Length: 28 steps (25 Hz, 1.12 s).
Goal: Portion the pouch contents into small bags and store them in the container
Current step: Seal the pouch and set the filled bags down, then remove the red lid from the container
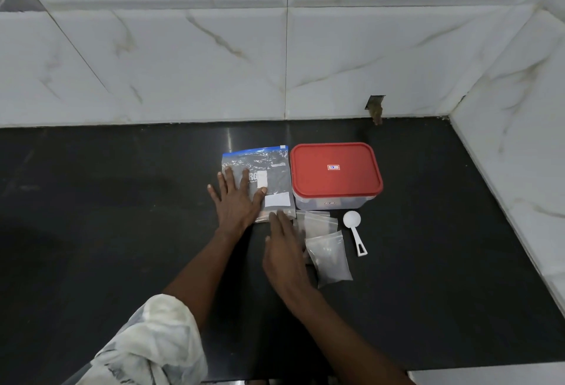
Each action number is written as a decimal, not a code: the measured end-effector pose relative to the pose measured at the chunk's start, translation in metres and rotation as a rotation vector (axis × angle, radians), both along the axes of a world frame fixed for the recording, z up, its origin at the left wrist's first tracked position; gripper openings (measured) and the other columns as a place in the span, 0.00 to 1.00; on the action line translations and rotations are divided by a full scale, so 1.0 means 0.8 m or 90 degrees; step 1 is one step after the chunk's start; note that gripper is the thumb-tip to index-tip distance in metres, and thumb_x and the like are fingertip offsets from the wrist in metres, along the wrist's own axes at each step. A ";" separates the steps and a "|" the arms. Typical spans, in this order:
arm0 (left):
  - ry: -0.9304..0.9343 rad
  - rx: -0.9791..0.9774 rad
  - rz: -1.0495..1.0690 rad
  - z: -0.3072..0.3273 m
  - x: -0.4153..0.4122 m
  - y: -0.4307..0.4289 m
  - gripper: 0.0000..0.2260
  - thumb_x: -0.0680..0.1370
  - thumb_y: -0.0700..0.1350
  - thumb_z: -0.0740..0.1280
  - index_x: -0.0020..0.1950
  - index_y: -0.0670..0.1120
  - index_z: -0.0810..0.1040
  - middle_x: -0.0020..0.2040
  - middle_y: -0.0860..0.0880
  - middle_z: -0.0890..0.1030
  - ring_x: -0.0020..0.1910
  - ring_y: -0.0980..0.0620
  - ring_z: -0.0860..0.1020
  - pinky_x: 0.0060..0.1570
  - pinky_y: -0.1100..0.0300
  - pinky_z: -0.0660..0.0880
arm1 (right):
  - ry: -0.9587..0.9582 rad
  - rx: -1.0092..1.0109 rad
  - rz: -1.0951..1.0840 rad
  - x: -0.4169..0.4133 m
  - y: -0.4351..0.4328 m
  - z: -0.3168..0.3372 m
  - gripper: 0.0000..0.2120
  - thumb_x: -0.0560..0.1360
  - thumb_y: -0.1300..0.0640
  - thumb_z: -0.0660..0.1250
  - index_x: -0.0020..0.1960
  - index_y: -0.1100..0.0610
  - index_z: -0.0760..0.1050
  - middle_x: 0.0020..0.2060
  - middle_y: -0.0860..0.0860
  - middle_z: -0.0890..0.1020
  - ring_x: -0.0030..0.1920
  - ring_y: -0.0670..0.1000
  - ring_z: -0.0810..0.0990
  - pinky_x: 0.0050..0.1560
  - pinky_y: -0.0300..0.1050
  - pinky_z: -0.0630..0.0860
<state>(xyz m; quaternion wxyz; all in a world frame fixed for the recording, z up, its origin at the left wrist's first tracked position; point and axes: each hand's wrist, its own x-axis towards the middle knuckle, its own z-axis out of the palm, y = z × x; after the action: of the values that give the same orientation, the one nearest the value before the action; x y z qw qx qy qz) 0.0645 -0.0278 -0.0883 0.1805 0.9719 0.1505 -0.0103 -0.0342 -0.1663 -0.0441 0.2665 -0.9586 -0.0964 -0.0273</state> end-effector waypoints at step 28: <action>-0.177 -0.474 0.096 0.131 -0.013 -0.102 0.12 0.79 0.43 0.64 0.43 0.38 0.84 0.39 0.42 0.84 0.40 0.45 0.81 0.48 0.49 0.81 | -0.047 0.105 -0.352 0.129 -0.203 0.100 0.15 0.79 0.55 0.58 0.51 0.65 0.79 0.50 0.64 0.80 0.53 0.63 0.78 0.54 0.54 0.73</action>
<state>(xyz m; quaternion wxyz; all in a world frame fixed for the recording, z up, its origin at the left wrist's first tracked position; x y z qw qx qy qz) 0.0544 -0.1094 0.0164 0.5393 0.8183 0.1817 0.0804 0.0687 -0.3290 0.0356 0.3221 -0.9221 0.1610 -0.1416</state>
